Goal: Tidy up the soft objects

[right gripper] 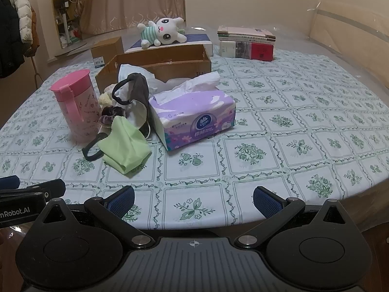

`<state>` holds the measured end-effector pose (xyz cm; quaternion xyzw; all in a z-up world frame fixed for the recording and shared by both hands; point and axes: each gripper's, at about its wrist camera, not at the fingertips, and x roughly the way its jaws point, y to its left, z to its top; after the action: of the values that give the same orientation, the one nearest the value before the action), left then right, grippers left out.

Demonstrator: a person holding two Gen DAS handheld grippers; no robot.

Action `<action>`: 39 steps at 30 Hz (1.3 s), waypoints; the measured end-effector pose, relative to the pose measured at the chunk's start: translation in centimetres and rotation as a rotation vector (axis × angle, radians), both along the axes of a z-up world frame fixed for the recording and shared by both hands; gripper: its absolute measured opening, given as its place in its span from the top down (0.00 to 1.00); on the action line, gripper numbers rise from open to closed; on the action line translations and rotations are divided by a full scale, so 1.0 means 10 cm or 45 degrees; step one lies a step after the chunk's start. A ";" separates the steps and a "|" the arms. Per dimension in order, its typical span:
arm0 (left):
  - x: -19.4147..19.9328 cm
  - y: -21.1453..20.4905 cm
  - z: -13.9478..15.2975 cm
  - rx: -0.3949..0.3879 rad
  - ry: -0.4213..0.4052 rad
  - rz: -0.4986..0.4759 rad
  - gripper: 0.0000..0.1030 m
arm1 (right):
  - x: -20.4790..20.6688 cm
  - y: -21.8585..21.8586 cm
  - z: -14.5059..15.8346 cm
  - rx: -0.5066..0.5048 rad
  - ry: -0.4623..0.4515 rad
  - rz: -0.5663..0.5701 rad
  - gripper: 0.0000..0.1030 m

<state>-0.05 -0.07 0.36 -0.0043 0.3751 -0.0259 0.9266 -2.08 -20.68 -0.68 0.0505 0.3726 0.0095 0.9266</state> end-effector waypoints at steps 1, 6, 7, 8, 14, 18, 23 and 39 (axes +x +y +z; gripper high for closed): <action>0.00 0.00 0.00 0.000 -0.001 0.000 0.04 | 0.00 0.00 0.00 0.000 0.001 0.000 0.00; 0.00 0.00 0.01 -0.004 0.001 -0.002 0.04 | 0.00 -0.01 0.00 0.001 0.001 -0.001 0.00; 0.00 0.00 0.01 -0.005 0.002 -0.002 0.04 | 0.00 -0.01 0.00 0.001 0.000 0.000 0.00; 0.00 0.00 0.01 -0.006 0.002 -0.003 0.04 | 0.00 -0.01 0.00 0.001 0.000 -0.001 0.00; -0.01 0.01 0.01 -0.008 0.002 -0.004 0.04 | 0.00 -0.01 0.00 0.002 0.001 0.000 0.00; -0.01 0.01 0.01 -0.008 0.003 -0.005 0.04 | 0.00 -0.01 -0.01 0.002 0.000 -0.001 0.00; -0.01 0.01 0.00 -0.007 0.002 -0.007 0.04 | 0.00 -0.01 0.00 0.002 0.001 0.000 0.00; -0.02 0.01 -0.01 -0.005 0.003 -0.008 0.04 | 0.00 -0.02 -0.01 0.004 0.000 -0.001 0.00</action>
<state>-0.25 0.05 0.24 -0.0051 0.3763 -0.0295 0.9260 -2.13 -20.89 -0.80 0.0519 0.3727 0.0096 0.9264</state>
